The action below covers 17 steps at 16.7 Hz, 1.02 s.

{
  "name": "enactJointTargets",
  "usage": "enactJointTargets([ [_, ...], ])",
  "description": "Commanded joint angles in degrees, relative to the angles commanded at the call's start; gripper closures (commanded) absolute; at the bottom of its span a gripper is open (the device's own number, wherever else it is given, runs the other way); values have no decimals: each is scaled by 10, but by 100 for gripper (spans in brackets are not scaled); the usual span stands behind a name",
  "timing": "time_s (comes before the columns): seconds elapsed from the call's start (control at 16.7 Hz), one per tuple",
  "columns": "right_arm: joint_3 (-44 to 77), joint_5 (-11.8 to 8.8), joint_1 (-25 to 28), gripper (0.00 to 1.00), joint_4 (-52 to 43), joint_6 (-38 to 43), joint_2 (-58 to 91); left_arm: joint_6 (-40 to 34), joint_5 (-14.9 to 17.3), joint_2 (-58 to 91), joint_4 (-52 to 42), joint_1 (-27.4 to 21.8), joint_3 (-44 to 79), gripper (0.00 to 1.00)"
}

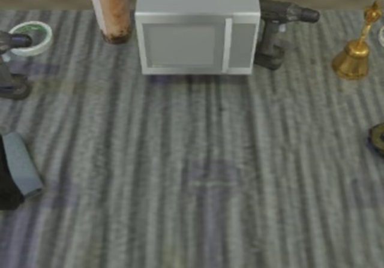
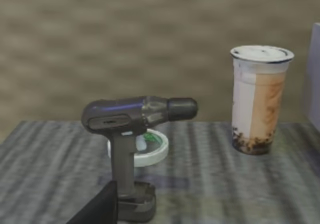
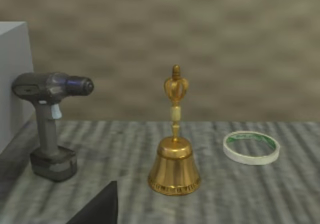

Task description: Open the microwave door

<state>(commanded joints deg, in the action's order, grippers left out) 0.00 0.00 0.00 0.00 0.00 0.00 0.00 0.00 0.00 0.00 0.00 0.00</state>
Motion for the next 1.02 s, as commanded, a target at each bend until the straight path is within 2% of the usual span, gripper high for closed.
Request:
enactJointTargets([
  [0.24,0,0,0,0,0,0,0,-5,-5,17,-9,-8,16,0],
  [0.48,0,0,0,0,0,0,0,-37,-32,125,-59,-53,117,0],
  [0.72,0,0,0,0,0,0,0,-95,-75,321,-128,-124,293,0],
  [1.02,0,0,0,0,0,0,0,-190,-135,639,-213,-227,579,0],
])
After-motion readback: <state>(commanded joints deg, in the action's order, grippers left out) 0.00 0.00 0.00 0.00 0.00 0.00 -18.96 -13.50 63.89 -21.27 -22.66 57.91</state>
